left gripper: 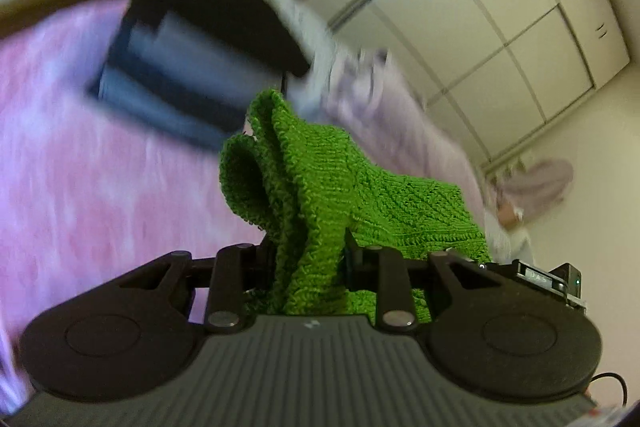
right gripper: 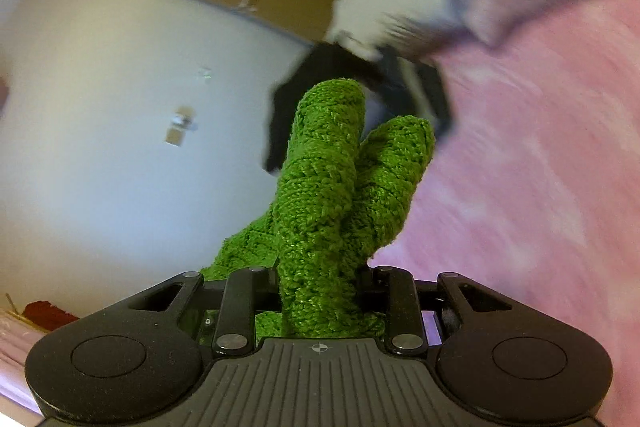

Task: Fold large clothes
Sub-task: 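Grasp the folded green vest with both grippers and lift it, then carry the vest with both grippers toward the stack of folded clothes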

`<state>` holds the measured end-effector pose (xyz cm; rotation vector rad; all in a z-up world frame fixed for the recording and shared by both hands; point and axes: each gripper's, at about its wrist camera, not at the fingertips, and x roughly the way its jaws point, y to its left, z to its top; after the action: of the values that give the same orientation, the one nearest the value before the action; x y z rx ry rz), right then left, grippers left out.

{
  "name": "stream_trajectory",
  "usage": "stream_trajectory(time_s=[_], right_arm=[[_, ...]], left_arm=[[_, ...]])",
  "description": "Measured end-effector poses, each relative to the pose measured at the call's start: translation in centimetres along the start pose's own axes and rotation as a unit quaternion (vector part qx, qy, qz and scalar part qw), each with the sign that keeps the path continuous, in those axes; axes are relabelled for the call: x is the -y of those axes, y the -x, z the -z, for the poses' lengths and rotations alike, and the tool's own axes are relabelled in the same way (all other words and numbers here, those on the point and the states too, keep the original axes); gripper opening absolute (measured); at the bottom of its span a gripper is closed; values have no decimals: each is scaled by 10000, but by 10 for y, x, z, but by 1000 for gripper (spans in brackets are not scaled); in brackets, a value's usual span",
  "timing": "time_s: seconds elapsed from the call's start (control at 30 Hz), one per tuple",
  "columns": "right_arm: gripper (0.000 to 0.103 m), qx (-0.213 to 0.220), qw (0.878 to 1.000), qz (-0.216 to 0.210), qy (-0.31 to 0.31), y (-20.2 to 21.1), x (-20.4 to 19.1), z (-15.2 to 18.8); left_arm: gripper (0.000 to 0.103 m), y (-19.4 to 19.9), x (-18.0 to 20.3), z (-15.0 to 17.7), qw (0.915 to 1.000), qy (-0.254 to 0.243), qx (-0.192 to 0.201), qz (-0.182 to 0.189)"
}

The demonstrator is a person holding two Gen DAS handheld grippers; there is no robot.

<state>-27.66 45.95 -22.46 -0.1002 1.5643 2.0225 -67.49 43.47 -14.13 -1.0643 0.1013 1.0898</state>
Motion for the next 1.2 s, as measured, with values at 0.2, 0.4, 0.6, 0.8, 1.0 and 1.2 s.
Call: stream_trajectory(time_s=[0.2, 0.4, 0.6, 0.8, 1.0, 1.2], right_arm=[[25, 249, 9984, -209, 463, -110, -75, -107], [26, 308, 9972, -306, 614, -225, -103, -206], [26, 190, 9979, 82, 609, -308, -89, -246], [27, 140, 9982, 213, 544, -346, -59, -253], [50, 272, 9861, 1403, 845, -376, -29, -251], [54, 1372, 9389, 2511, 1913, -349, -60, -223]], left_arm=[[24, -32, -24, -159, 9989, -47, 457, 79], [24, -85, -75, -283, 9968, 84, 750, 249], [24, -136, -124, -323, 9980, 274, 571, 90], [25, -164, -155, -332, 9986, 254, 456, 62], [47, -192, -173, -315, 9972, -68, 434, -608], [50, -146, -160, -310, 9867, -287, 1024, -1231]])
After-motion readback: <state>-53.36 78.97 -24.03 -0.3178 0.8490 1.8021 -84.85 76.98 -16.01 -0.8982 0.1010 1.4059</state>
